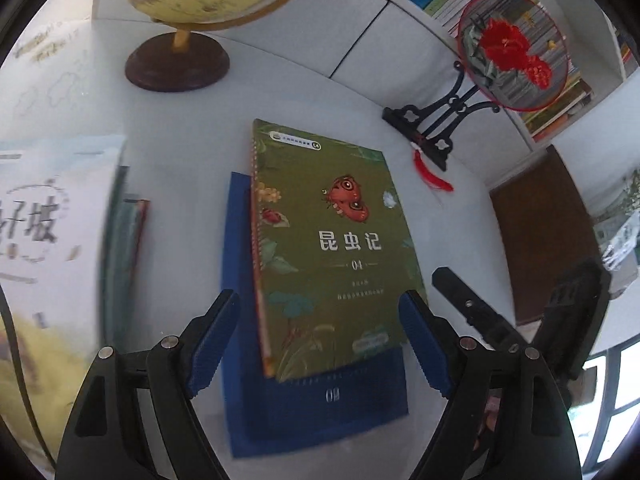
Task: Organize books
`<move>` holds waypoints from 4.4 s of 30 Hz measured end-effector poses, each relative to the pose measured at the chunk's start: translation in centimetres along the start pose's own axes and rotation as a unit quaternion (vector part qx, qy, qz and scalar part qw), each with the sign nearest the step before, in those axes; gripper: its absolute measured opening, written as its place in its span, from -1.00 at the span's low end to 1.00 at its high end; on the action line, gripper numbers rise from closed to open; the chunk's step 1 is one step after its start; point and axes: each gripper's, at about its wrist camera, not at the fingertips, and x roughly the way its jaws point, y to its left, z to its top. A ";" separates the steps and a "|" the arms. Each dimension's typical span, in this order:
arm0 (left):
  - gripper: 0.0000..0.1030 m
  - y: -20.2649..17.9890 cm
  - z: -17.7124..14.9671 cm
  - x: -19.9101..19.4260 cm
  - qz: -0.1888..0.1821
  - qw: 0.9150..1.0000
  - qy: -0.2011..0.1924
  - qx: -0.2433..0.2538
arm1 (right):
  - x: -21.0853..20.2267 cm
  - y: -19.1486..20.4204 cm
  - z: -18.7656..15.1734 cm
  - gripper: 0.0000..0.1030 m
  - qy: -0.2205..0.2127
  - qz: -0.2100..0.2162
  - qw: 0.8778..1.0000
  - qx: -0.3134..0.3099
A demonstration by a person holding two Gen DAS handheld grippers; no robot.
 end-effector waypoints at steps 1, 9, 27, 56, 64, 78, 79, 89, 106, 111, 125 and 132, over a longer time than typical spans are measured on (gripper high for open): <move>0.56 -0.1 0.0 0.6 0.000 1.000 0.002 0.000 | 0.5 -0.3 0.3 0.23 0.002 0.003 1.000 -0.001; 0.60 -0.7 -0.4 3.9 0.036 0.999 0.009 0.019 | 3.1 -1.6 0.9 0.23 0.024 0.022 0.999 -0.024; 0.74 -1.1 -0.1 4.2 0.016 1.000 -0.003 0.018 | 4.3 -2.3 0.9 0.26 0.047 0.088 0.995 0.026; 0.83 -0.3 -2.6 2.7 0.025 0.998 0.065 0.009 | 1.3 -2.2 -3.7 0.26 0.109 0.130 0.983 0.075; 0.83 -2.1 -3.9 1.9 0.014 0.995 0.084 0.043 | 0.6 -1.3 -4.3 0.06 0.118 0.077 0.990 0.023; 0.90 1.2 -4.1 1.4 -0.057 0.997 0.054 0.004 | -0.2 -4.3 -6.0 -0.03 0.127 0.161 0.976 0.075; 0.93 1.2 -4.1 1.5 -0.060 0.997 0.045 0.006 | 0.2 -4.7 -6.0 -0.19 0.118 0.177 0.973 0.085; -0.10 2.0 -5.0 -0.9 -0.035 0.999 0.037 -0.003 | -3.4 -2.8 -5.7 -0.68 0.060 0.173 0.983 0.023; -0.10 1.7 -5.3 -1.5 -0.081 0.996 0.035 0.019 | -2.5 -0.5 -7.2 -0.76 0.080 0.082 0.991 -0.068; -0.10 1.5 -5.3 -0.4 -0.132 0.990 0.051 0.001 | -1.4 -0.9 -7.8 -0.74 0.087 0.066 0.992 -0.065; -0.64 -0.7 -5.7 -2.1 -0.009 0.995 0.021 0.095 | -3.4 2.5 -7.6 -0.73 0.050 0.037 0.989 -0.133; -0.64 -1.8 -5.3 -5.1 -0.009 0.993 -0.002 0.115 | -5.4 4.6 -6.9 -0.73 0.032 0.027 0.984 -0.175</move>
